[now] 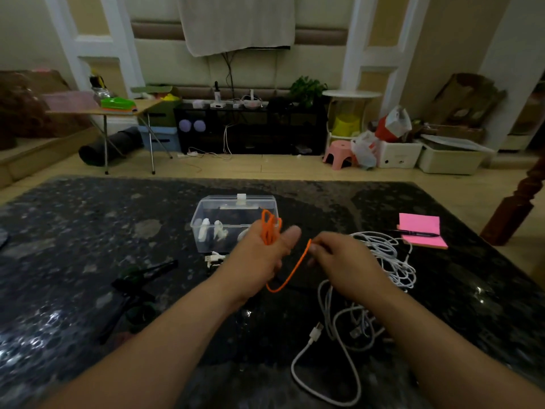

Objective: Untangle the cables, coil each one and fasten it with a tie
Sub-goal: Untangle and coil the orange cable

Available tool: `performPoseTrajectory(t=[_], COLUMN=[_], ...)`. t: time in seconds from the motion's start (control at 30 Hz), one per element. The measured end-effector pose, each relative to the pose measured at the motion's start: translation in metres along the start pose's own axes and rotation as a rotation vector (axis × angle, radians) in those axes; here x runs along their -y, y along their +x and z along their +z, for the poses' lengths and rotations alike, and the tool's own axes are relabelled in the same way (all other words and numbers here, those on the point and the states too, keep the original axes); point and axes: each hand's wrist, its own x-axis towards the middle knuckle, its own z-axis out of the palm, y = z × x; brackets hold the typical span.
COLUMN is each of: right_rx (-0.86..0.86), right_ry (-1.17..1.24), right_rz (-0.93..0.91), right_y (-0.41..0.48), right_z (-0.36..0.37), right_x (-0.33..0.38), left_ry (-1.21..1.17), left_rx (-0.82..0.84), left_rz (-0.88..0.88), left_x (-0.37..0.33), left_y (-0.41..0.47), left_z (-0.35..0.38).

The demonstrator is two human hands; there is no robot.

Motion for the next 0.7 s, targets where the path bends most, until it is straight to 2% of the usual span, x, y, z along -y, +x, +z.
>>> performPoseTrajectory(t=[0.1,0.17,0.27,0.4,0.5,0.6,0.67,0.7], right_rx=[-0.024,-0.007,0.001,-0.045,0.009,-0.044,-0.129,-0.116], right_ry=[0.200,0.322,0.487,0.561,0.506,0.597,0.571,0.523], right_rz=[0.012,0.035,0.103,0.141,0.075,0.077,0.135,0.160], right_y=[-0.001,-0.003,-0.006,-0.011,-0.017,-0.016,-0.010,-0.008], right_z=[-0.006,-0.009,-0.018,-0.021,-0.023,-0.040,-0.051,-0.054], right_x=[0.009,0.015,0.024,0.033,0.042,0.039,0.024,0.016], left_ry=[0.151,0.197,0.217,0.336,0.171,-0.051,-0.176,-0.282], left_rx=[0.203,0.264,0.236,0.070,0.163,0.040,-0.038,-0.040], left_rz=[-0.044,-0.050,0.005,0.023,0.051,-0.036,-0.111,-0.153], left_x=[0.006,0.011,0.012,0.020,0.022,0.017,0.017,0.015], left_y=[-0.001,0.002,0.003,0.004,0.003,0.003,0.006,0.007], left_z=[0.006,0.007,0.010,0.017,0.027,0.027,0.024,0.021])
